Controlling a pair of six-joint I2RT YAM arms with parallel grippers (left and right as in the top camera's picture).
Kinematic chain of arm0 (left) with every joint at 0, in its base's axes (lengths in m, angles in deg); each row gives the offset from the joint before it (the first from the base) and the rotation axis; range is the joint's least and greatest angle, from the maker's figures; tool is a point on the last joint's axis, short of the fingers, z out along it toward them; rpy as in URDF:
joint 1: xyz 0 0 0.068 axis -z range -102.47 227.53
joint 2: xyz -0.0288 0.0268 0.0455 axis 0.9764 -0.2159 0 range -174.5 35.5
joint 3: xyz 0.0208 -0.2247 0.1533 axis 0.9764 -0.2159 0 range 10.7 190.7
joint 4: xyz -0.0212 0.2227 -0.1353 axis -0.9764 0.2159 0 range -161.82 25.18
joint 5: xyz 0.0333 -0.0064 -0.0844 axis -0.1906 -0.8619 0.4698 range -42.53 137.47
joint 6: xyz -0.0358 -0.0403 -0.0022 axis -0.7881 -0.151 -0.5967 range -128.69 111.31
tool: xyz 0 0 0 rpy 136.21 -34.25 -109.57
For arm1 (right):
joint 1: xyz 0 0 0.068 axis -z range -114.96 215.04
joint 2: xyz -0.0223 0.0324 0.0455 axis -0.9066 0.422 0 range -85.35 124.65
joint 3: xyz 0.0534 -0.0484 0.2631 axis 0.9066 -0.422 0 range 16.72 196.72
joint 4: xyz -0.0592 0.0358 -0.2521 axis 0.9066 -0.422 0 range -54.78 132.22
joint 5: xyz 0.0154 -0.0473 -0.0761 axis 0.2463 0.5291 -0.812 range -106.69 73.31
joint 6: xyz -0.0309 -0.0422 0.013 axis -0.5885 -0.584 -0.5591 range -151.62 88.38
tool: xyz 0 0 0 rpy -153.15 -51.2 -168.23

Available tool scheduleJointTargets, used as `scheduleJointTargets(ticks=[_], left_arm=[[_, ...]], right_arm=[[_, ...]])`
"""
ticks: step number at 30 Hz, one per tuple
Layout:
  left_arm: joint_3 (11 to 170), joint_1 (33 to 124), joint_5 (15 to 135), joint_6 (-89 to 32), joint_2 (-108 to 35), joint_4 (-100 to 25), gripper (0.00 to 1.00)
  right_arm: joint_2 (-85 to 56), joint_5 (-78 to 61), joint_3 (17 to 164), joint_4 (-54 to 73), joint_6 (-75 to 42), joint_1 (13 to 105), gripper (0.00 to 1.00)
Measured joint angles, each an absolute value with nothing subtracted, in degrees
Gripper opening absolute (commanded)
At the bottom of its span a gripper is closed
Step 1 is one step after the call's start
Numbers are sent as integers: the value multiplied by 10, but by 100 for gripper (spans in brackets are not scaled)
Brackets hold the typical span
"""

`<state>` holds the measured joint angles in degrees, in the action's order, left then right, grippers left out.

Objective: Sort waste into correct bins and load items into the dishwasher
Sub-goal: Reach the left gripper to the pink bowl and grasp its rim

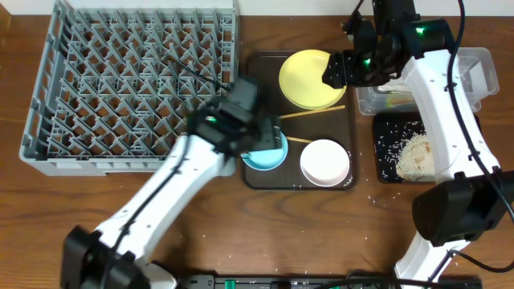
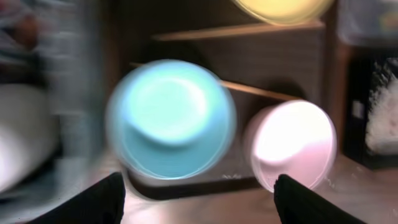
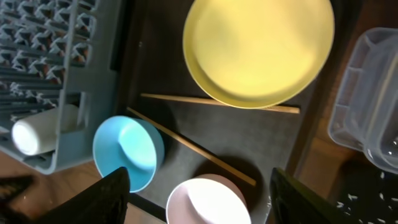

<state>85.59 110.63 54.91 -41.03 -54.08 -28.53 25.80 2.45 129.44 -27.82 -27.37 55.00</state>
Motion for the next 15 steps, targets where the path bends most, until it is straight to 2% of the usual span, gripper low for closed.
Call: scheduleJointTargets(ticks=[6, 15], left_arm=[[854, 1176, 553, -446, -627, -339, 78], [851, 1237, 556, -461, -707, -396, 72]], right_arm=[[258, 16, 1294, -281, -273, 591, 69], [258, 19, 1294, -283, -273, 670, 69]])
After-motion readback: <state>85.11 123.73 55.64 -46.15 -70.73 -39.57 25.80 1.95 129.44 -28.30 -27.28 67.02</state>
